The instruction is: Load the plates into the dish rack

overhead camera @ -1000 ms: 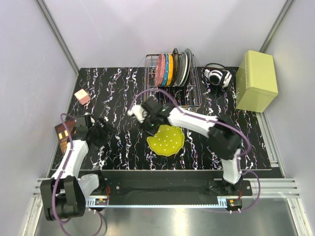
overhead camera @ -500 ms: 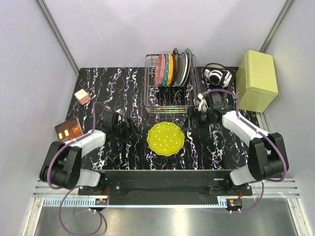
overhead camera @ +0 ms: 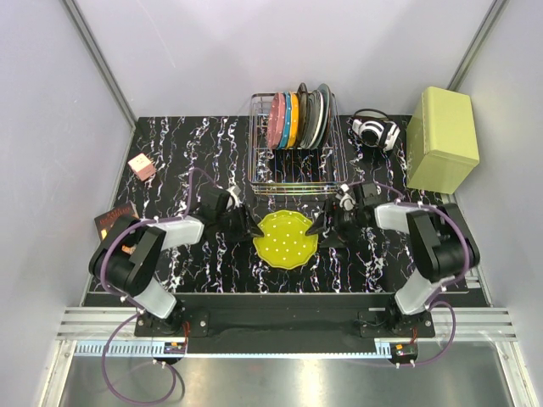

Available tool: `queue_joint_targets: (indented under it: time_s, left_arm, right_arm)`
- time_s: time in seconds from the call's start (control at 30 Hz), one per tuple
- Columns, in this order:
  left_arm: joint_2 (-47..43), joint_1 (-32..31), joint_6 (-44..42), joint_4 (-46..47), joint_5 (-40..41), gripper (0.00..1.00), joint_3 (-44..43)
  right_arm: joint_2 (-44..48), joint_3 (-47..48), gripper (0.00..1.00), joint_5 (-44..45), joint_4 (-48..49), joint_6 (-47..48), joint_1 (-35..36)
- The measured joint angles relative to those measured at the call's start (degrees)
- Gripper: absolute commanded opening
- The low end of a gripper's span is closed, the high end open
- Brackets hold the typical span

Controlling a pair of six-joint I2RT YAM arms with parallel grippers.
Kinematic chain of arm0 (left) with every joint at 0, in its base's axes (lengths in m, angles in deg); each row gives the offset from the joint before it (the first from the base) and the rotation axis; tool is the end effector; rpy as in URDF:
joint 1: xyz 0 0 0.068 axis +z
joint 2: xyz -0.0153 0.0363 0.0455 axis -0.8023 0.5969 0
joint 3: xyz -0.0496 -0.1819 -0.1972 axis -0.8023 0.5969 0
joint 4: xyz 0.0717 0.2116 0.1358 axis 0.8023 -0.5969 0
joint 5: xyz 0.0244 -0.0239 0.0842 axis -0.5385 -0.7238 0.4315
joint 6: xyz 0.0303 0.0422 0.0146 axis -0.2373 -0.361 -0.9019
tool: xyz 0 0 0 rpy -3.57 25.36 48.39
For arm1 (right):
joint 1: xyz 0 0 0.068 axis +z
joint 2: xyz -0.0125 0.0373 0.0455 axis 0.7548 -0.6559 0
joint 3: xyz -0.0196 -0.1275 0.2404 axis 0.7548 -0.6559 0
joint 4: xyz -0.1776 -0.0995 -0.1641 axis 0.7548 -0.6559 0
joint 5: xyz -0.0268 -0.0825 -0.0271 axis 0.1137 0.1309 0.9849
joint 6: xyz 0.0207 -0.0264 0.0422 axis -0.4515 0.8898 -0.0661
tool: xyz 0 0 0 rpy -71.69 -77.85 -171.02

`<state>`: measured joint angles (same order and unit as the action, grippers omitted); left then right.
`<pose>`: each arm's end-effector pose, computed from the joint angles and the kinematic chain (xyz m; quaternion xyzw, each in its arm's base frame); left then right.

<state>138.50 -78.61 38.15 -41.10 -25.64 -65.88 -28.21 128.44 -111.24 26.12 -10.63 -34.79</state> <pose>0.2500 -0.1340 0.1345 -0.0664 0.9172 -0.3530 0.1725 0.2628 0.0919 0.1282 0.0514 0.9064 0.4158 0.0547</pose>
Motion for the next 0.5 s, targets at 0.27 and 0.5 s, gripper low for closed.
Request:
queue_joint_targets:
  time_s: [0.27, 0.5]
  left_arm:
    - [1.64, 0.48, 0.85, 1.16, -2.43, 0.07, 0.42]
    - [3.85, 0.09, 1.99, 4.31, -4.79, 0.0, 0.39]
  right_arm:
    - [-11.3, 1.7, 0.73, -13.4, 12.76, -4.87, -1.03]
    - [-13.75, 0.87, 0.59, -15.15, 17.0, -5.35, -0.44]
